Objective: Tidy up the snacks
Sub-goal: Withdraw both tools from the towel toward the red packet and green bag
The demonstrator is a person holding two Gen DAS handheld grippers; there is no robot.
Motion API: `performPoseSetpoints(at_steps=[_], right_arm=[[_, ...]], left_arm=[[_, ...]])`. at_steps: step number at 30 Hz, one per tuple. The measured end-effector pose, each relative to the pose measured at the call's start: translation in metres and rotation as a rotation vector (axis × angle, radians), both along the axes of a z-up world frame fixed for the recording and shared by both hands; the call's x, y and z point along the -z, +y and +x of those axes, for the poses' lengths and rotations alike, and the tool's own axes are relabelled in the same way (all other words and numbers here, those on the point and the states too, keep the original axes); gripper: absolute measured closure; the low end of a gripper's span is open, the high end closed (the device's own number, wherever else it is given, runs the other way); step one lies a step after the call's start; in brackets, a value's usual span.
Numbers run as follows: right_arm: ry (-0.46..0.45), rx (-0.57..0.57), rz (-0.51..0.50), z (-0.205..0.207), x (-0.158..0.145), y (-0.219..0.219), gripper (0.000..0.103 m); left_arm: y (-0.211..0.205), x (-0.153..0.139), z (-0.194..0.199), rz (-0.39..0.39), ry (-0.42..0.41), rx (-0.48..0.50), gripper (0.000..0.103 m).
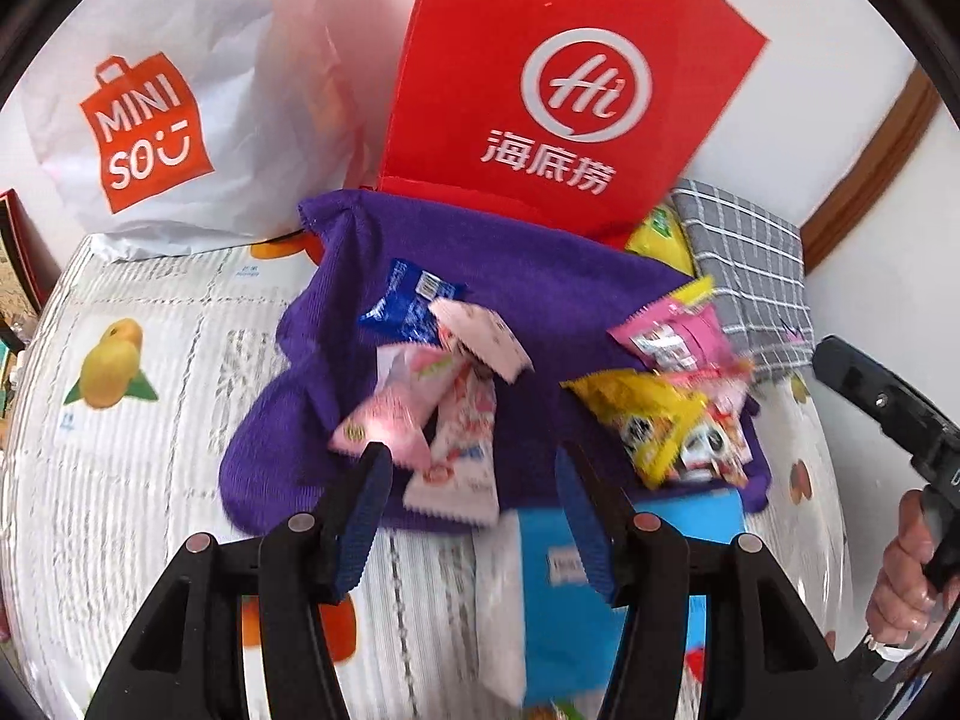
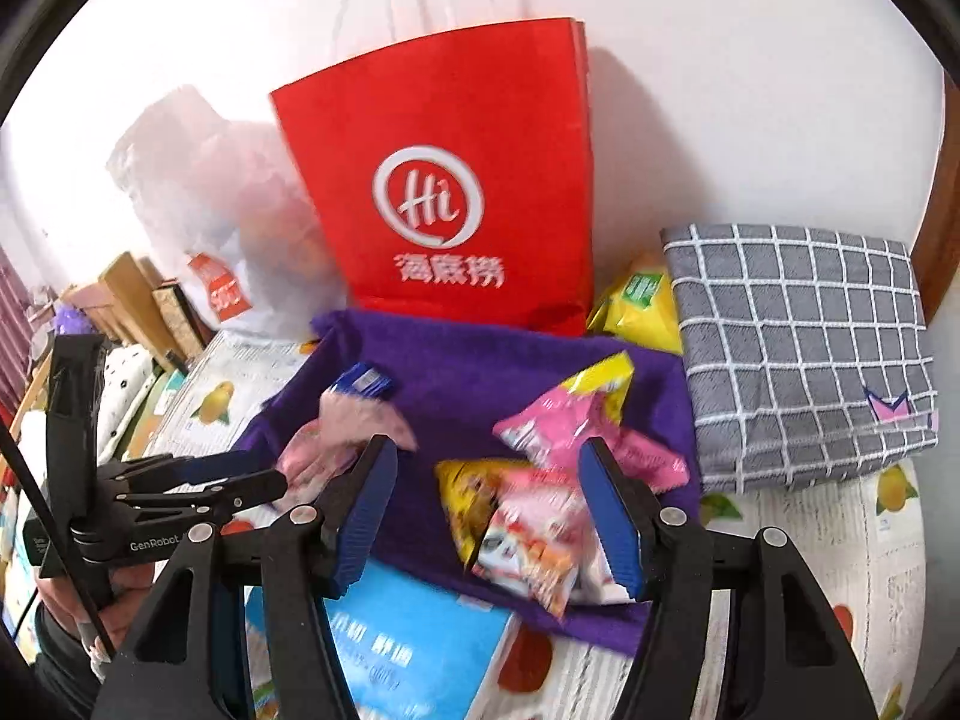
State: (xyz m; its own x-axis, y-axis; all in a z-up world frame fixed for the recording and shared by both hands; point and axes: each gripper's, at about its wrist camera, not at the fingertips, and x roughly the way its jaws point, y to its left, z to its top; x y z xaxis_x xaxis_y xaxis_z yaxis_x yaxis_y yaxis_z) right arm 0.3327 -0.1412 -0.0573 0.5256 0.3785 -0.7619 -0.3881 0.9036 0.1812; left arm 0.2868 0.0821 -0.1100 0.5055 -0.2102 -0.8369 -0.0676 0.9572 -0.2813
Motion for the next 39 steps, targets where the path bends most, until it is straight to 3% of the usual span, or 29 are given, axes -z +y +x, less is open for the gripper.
performPoseSetpoints(at_steps=[6, 14, 24, 31, 39], right_arm=[[-0.002, 0.028, -0.046, -0.041, 0.006, -0.005, 0.040], [0.024, 0.107, 0.038, -0.096, 0.011, -0.042, 0.040], [0.090, 0.212, 0.023, -0.135, 0.052, -0.077, 0.040], [0.132, 0.164, -0.007, -0.152, 0.085, -0.068, 0.040], [0.143, 0.100, -0.006, -0.154, 0.102, -0.052, 0.039]], left_arm=[[-0.008, -0.014, -0.034, 0.002, -0.030, 0.041, 0.049], [-0.020, -0.022, -0.071, -0.001, -0.046, 0.083, 0.048], [-0.021, -0.016, -0.112, -0.005, -0.051, 0.098, 0.044], [-0.009, 0.000, -0.131, -0.023, -0.023, 0.077, 0.044], [0.001, 0.010, -0.150, -0.035, -0.004, 0.060, 0.044]])
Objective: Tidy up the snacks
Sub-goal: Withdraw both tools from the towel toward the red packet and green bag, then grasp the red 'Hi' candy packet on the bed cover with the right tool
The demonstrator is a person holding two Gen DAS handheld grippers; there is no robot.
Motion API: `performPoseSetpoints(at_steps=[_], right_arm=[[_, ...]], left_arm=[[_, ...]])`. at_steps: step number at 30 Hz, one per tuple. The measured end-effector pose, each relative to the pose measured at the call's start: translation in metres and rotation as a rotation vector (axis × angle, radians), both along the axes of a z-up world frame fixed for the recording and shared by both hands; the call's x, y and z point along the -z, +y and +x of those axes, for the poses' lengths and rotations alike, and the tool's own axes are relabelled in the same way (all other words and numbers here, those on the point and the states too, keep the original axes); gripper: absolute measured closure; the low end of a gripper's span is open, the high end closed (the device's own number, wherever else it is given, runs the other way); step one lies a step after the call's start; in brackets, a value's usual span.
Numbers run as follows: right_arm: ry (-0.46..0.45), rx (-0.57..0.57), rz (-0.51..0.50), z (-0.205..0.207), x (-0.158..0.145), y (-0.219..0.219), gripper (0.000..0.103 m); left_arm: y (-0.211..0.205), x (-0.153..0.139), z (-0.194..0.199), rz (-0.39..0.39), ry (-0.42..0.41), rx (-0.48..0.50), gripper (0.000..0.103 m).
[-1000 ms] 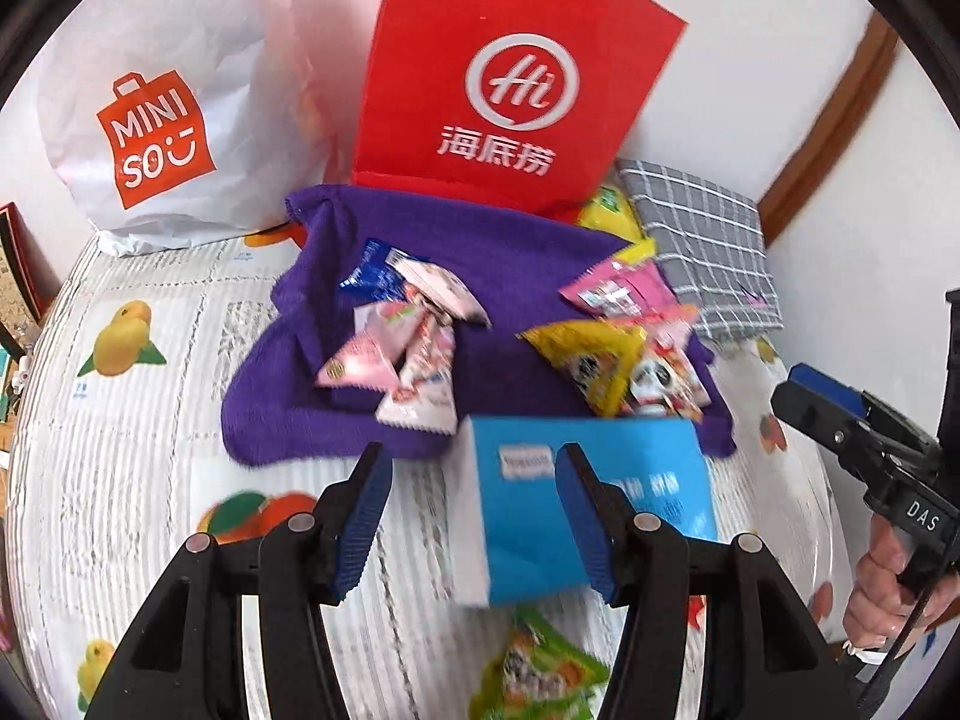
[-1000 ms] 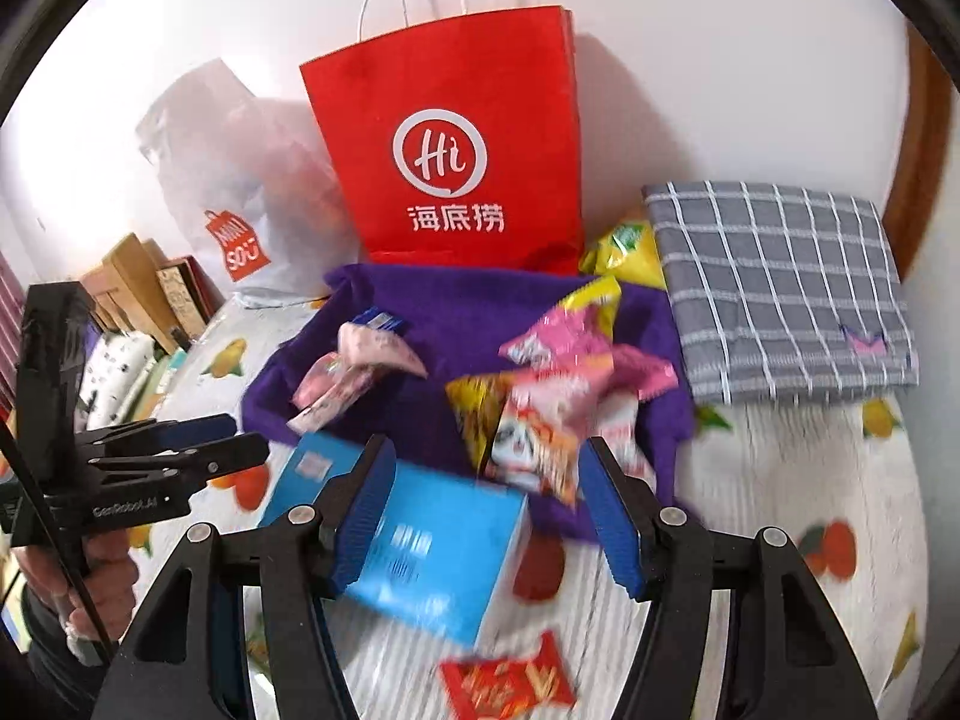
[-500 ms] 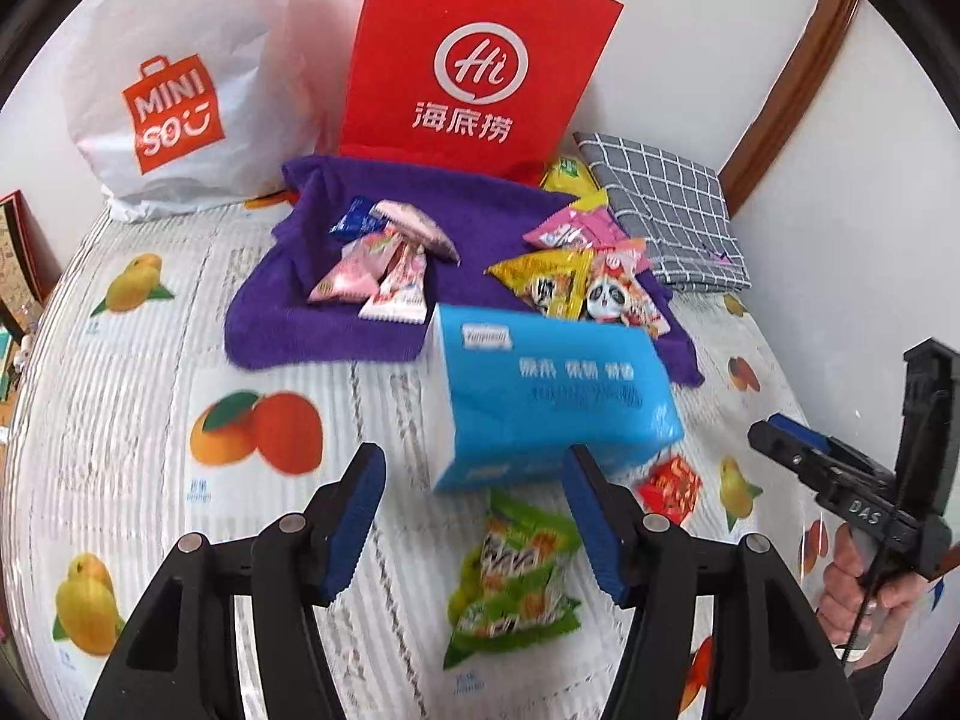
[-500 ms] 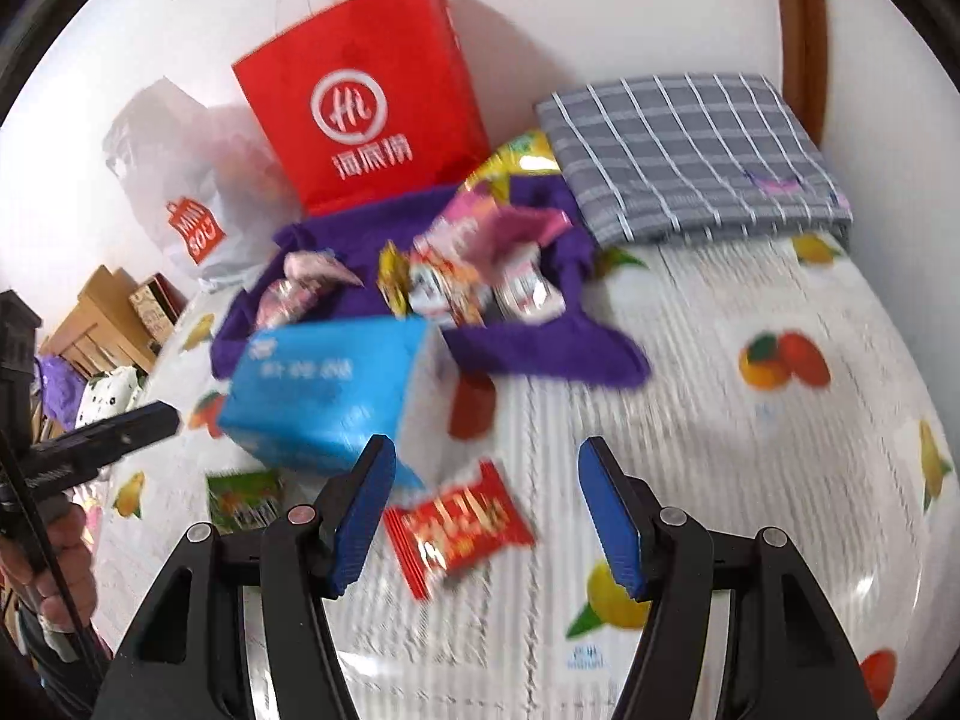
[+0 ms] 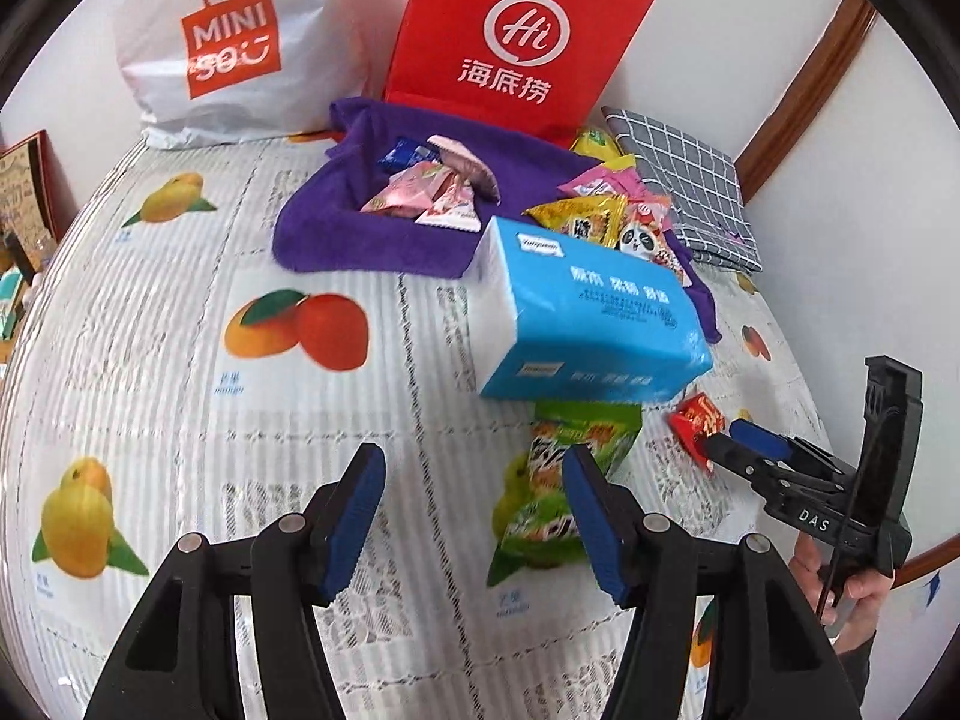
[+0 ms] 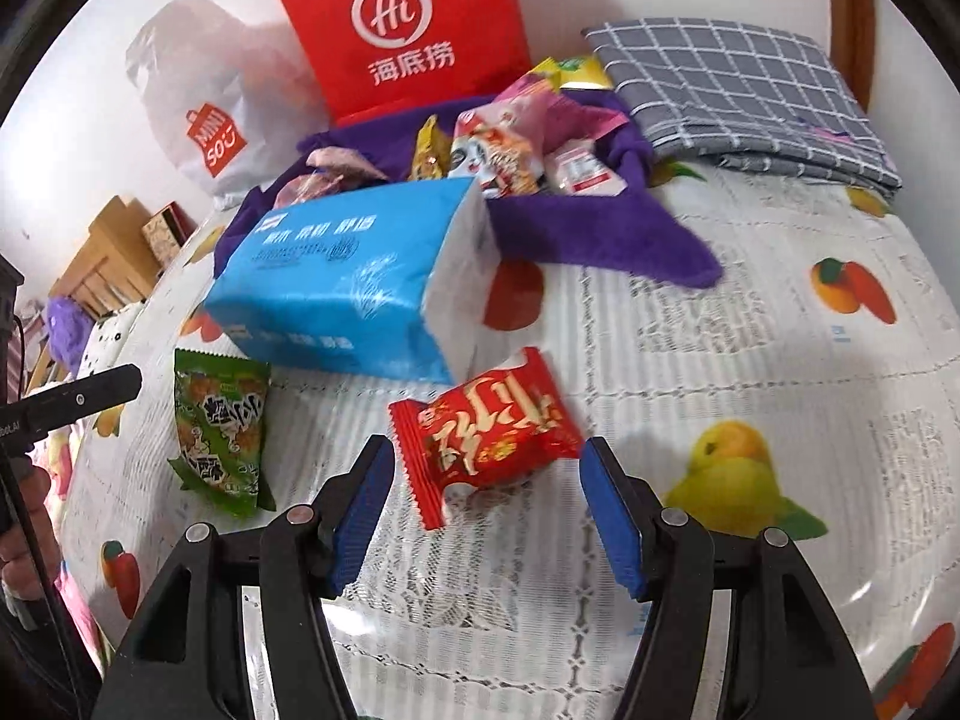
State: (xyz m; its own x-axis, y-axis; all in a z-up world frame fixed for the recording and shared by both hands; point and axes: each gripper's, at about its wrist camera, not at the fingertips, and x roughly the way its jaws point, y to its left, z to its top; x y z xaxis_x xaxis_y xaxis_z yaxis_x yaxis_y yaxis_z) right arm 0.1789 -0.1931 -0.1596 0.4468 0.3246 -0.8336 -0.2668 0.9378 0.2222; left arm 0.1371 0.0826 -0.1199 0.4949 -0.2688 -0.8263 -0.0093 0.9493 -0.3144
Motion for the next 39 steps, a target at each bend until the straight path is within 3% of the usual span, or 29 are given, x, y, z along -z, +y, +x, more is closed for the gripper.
performPoseSetpoints(at_steps=[5, 8, 25, 34, 37, 39], right_arm=[[-0.015, -0.023, -0.017, 0.004, 0.004, 0.008, 0.030], [0.013, -0.047, -0.040, 0.010, 0.012, 0.015, 0.030], [-0.119, -0.131, -0.328, -0.002, 0.013, 0.024, 0.025], [-0.102, -0.154, -0.269, 0.025, 0.018, 0.029, 0.024], [-0.068, -0.117, -0.194, 0.028, 0.019, 0.021, 0.041], [-0.084, -0.092, -0.190, 0.022, 0.018, 0.016, 0.044]], left_arm=[[0.000, 0.006, -0.005, -0.005, 0.009, 0.006, 0.044], [0.002, 0.009, -0.008, -0.018, 0.014, 0.004, 0.044], [0.014, 0.018, -0.019, -0.048, 0.030, -0.015, 0.044], [0.012, 0.016, -0.021, -0.061, 0.028, -0.010, 0.044], [0.012, 0.014, -0.022, -0.063, 0.019, -0.009, 0.044], [0.009, 0.013, -0.022, -0.063, 0.011, -0.001, 0.044]])
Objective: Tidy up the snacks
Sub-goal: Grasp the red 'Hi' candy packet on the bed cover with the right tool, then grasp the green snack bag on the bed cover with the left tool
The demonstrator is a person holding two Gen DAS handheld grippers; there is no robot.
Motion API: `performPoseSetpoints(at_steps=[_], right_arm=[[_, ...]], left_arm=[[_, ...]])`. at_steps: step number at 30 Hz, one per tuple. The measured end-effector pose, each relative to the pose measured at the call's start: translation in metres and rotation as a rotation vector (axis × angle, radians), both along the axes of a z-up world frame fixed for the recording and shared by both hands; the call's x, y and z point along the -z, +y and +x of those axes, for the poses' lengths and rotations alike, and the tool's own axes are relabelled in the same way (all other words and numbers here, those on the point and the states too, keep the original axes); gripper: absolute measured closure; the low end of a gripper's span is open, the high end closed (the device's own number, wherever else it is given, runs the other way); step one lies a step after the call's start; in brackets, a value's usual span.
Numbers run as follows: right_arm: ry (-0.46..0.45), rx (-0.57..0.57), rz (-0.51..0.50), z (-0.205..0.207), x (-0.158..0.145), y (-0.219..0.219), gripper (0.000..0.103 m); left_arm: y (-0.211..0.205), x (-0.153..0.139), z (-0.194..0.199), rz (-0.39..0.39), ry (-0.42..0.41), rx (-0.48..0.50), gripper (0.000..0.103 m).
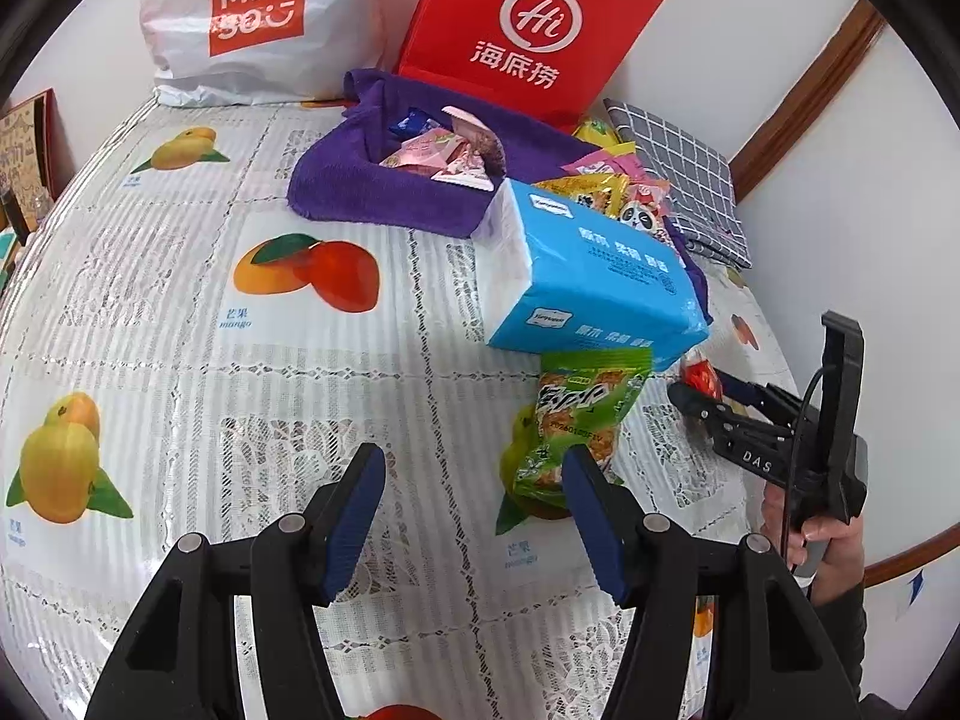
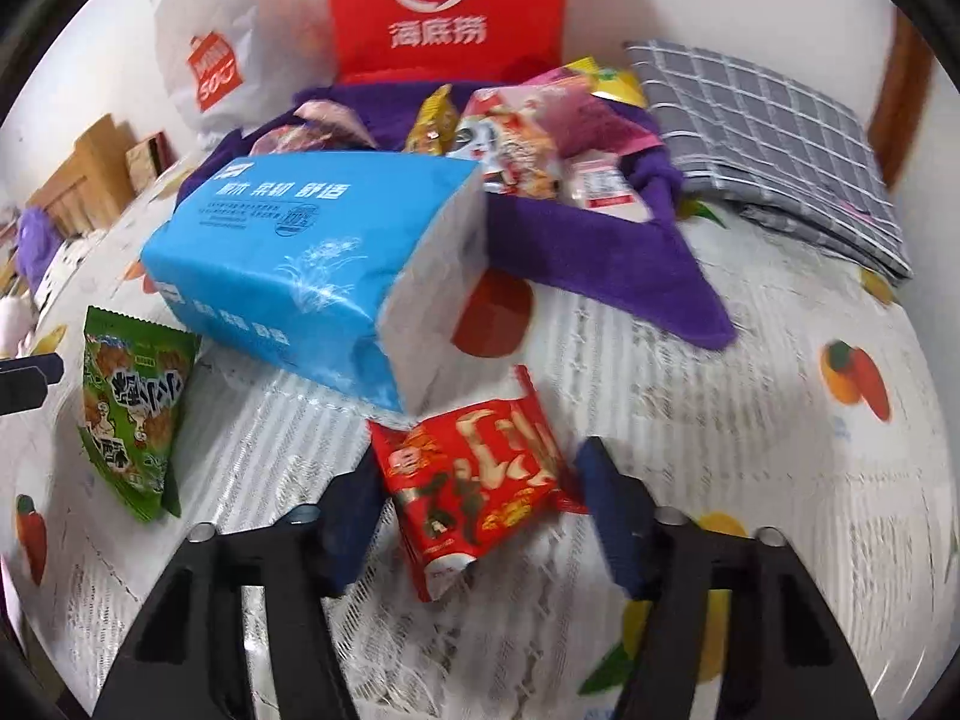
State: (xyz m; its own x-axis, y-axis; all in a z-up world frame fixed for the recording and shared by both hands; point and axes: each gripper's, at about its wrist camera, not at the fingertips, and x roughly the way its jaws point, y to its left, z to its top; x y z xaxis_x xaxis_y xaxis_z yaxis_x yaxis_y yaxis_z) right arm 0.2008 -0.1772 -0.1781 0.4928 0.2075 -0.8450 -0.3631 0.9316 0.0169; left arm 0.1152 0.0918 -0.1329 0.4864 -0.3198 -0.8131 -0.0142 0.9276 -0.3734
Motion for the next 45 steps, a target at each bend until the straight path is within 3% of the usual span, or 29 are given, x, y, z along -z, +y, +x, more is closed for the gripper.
performPoseSetpoints(at_steps=[11, 26, 29, 31, 34, 41, 45], right_arm=[[-0.056, 0.103, 0.037, -0.047, 0.001, -0.028, 0.044], [-0.055, 0.104, 0.034, -0.047, 0.002, -0.028, 0.043], [-0.056, 0.104, 0.033, -0.047, 0.002, -0.029, 0.043], [-0.055, 0.104, 0.037, -0.047, 0.002, -0.029, 0.043], [-0.055, 0.103, 0.038, -0.046, 0.002, -0.029, 0.043], [-0.053, 0.109, 0.058, -0.047, 0.002, -0.031, 0.044], [-0.061, 0.116, 0.051, -0.048, 0.000, -0.031, 0.047]], left_arm=[[-0.036, -0.003, 0.006, -0.023, -0.036, 0.103, 0.042], [-0.091, 0.028, 0.029, 0.157, -0.030, 0.113, 0.041], [-0.091, 0.028, 0.027, 0.182, -0.054, 0.103, 0.044], [-0.092, 0.029, 0.026, 0.201, -0.050, 0.111, 0.055], [-0.090, 0.028, 0.025, 0.191, -0.052, 0.107, 0.060], [-0.076, 0.018, 0.016, 0.131, -0.061, 0.094, 0.060], [-0.070, 0.010, 0.010, 0.133, -0.074, 0.091, 0.060]])
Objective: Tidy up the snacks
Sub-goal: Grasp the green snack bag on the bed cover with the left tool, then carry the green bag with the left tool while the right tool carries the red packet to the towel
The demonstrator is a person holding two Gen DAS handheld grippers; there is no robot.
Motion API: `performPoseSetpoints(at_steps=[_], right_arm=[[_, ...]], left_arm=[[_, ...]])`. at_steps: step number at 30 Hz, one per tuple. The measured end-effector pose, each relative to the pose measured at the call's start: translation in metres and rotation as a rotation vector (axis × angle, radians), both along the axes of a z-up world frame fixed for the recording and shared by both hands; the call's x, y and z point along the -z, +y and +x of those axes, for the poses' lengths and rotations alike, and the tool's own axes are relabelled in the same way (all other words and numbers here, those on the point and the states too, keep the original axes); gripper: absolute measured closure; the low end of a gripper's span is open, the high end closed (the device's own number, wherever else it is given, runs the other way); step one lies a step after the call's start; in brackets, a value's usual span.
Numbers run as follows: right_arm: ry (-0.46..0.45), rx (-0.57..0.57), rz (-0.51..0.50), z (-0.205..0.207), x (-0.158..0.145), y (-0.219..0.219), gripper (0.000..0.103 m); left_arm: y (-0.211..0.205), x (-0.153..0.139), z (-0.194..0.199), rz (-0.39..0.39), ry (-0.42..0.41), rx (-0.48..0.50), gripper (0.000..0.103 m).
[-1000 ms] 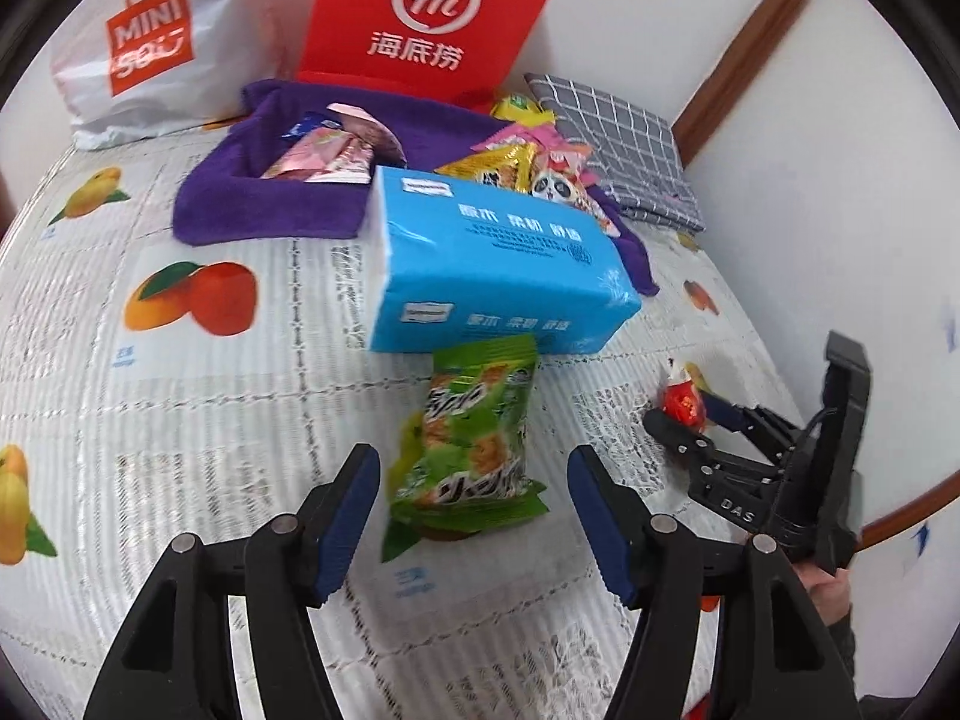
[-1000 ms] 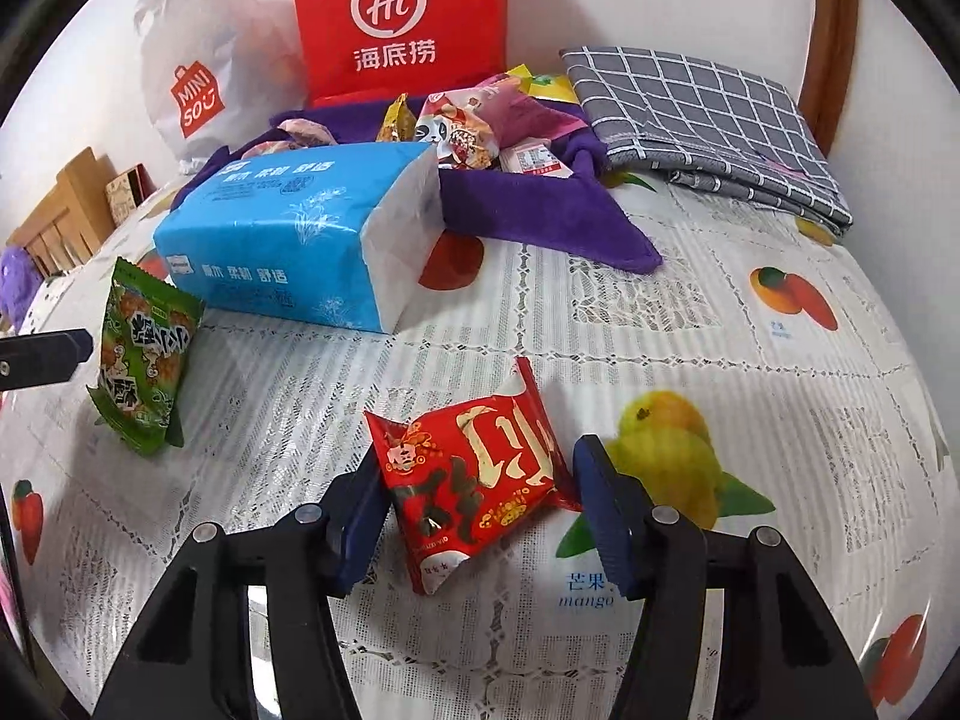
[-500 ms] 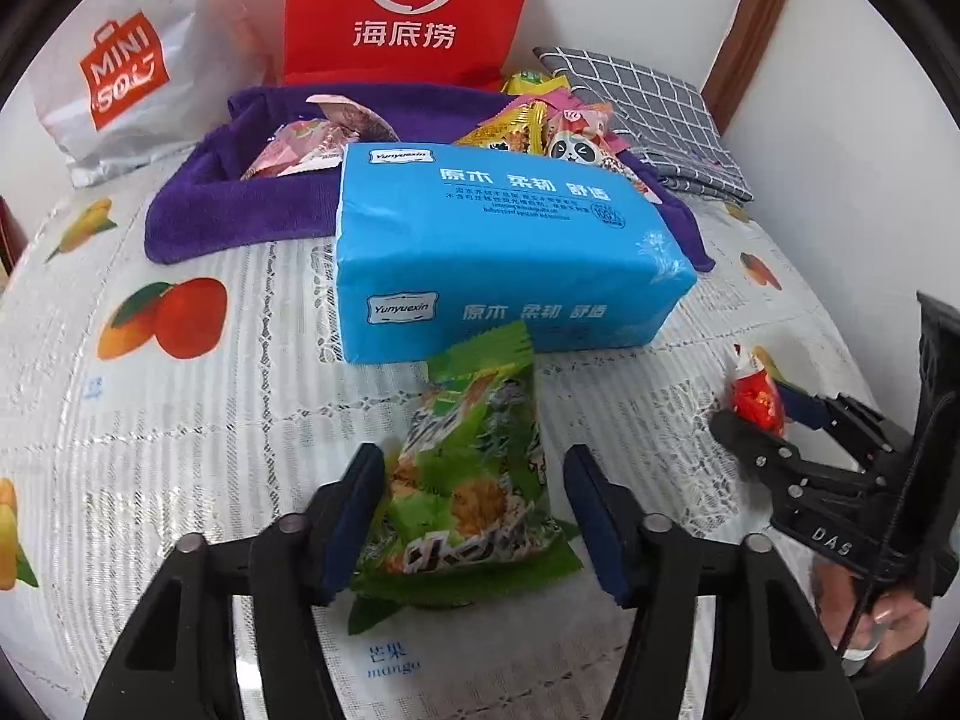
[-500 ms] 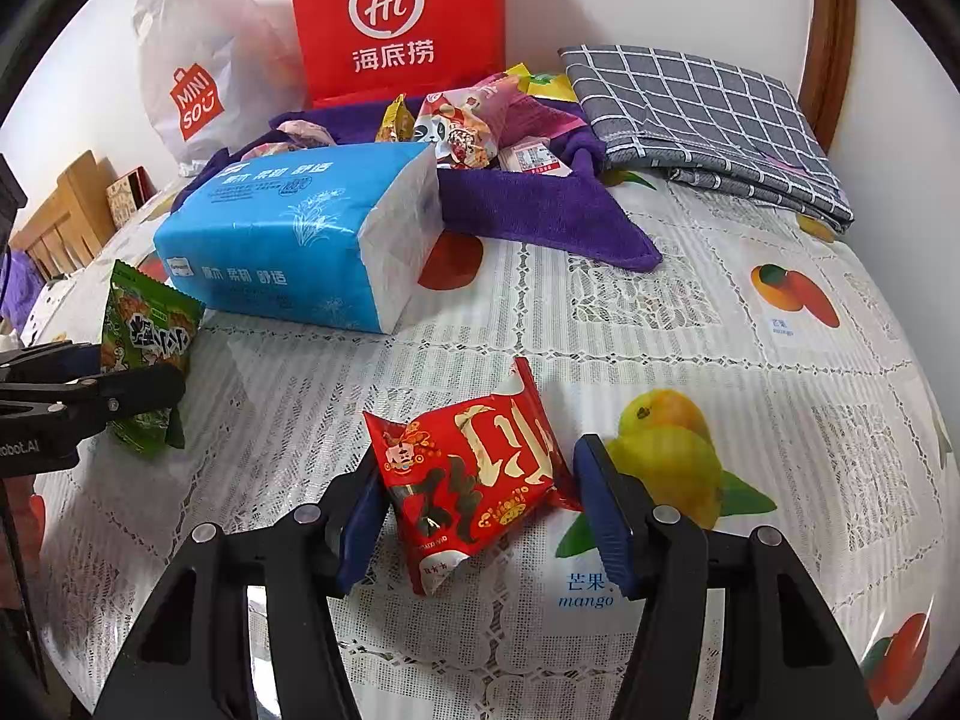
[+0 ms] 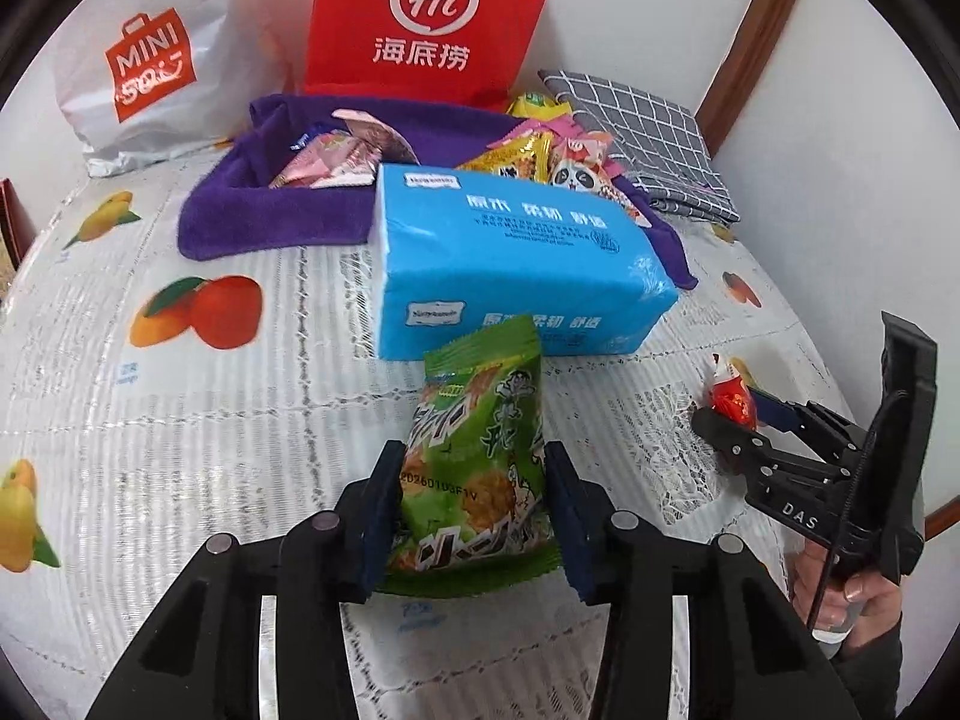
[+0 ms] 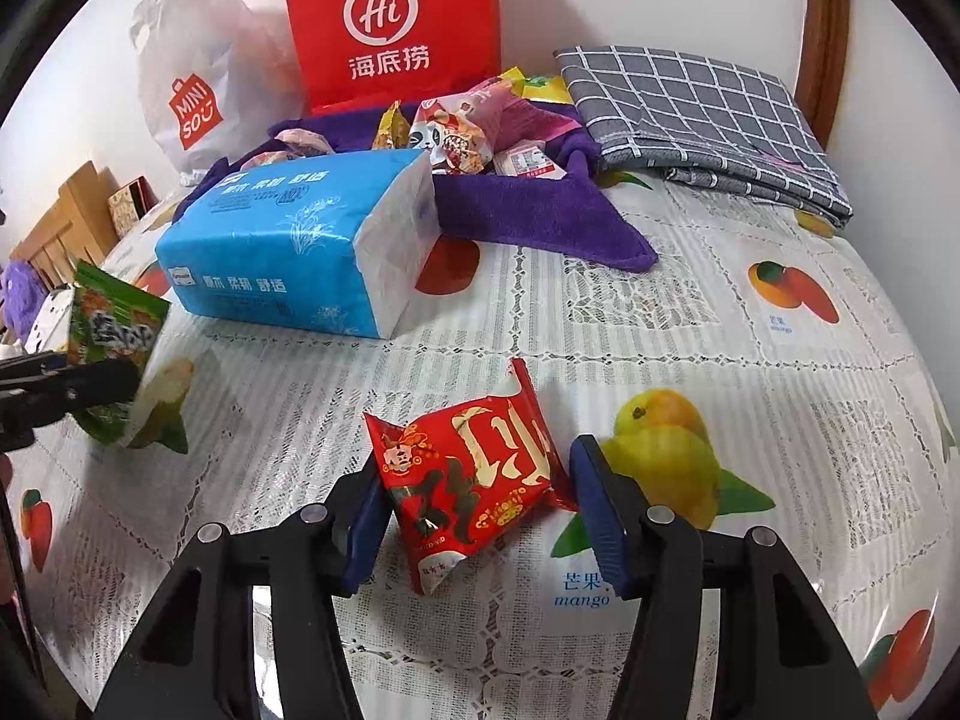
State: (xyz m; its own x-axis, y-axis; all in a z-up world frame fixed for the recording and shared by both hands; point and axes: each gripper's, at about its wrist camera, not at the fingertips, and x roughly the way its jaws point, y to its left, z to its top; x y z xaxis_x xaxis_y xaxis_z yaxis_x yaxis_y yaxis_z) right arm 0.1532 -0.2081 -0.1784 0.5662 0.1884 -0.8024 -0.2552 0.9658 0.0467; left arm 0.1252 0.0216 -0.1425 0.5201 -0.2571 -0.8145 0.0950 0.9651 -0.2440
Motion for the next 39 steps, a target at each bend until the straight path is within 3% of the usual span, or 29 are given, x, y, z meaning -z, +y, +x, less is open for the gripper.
performPoseSetpoints(at_steps=[3, 11, 25, 39], right_arm=[[0.001, 0.018, -0.025, -0.002, -0.001, 0.002, 0.047], [-0.005, 0.014, 0.057, -0.016, -0.029, 0.011, 0.051], [-0.048, -0.015, 0.085, -0.034, -0.069, 0.026, 0.051], [-0.102, -0.036, 0.126, -0.025, -0.109, 0.040, 0.051]], left_arm=[[0.006, -0.007, -0.002, -0.011, -0.006, 0.000, 0.060], [0.006, -0.026, -0.009, -0.016, -0.038, 0.023, 0.060], [-0.005, -0.051, -0.008, -0.046, -0.073, 0.052, 0.060], [-0.004, -0.071, 0.005, -0.080, -0.085, 0.063, 0.060]])
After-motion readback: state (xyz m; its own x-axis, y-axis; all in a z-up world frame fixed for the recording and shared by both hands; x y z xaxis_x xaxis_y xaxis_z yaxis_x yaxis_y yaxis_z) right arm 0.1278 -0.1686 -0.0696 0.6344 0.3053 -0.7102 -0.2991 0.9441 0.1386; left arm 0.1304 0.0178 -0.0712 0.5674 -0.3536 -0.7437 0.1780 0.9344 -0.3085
